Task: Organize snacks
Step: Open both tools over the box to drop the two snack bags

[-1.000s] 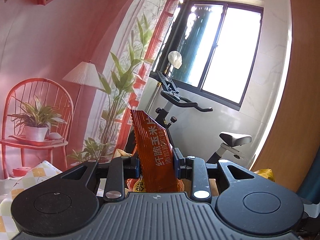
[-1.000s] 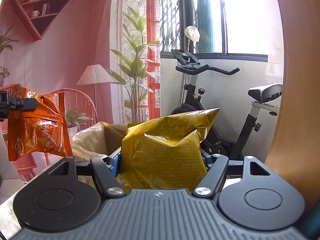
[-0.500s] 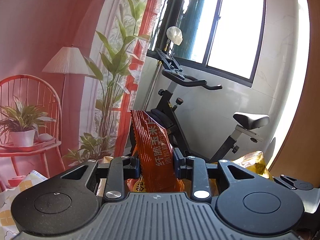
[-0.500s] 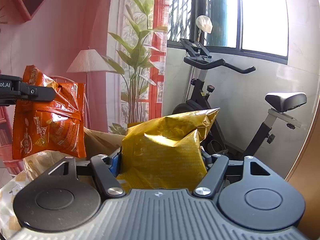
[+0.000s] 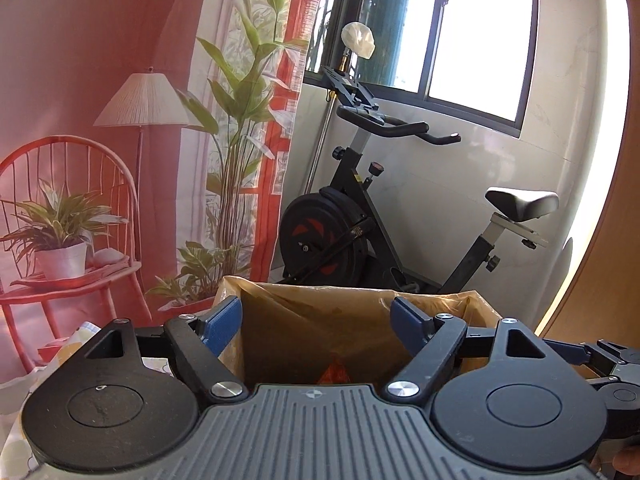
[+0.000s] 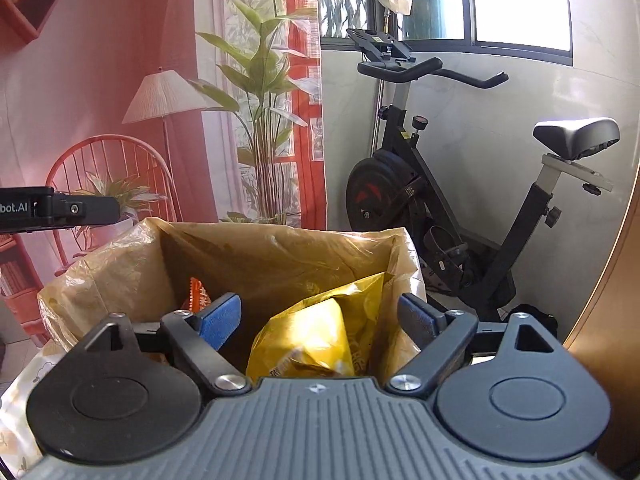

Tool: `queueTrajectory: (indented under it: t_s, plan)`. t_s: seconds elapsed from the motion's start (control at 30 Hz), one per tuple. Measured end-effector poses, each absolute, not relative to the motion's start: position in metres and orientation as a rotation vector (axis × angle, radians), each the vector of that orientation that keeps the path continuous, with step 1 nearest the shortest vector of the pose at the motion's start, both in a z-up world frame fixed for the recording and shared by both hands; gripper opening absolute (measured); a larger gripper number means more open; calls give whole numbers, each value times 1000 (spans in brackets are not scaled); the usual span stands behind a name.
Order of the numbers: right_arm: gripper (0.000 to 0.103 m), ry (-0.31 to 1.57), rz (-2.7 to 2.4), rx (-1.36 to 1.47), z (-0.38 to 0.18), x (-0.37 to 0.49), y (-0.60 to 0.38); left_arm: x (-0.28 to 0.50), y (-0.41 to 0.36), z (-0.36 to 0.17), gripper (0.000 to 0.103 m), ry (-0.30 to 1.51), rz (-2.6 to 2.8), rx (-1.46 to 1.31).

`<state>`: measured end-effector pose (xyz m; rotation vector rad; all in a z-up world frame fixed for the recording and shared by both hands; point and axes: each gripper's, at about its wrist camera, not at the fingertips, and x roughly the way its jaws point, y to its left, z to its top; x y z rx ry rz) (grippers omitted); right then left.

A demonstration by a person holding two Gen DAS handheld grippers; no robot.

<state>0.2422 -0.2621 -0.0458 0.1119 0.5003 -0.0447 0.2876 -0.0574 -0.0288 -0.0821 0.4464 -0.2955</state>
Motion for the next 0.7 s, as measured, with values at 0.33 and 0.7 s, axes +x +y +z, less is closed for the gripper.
queueTrajectory:
  t_s: [0.33,0.7]
  plan:
    - [101,436,-29,121,-26,189,-245,230,-42,-18,98,381,-241,-72]
    - [103,387,-13,213,-32,140,-237,183,-18,-21,99,394,-168,-34]
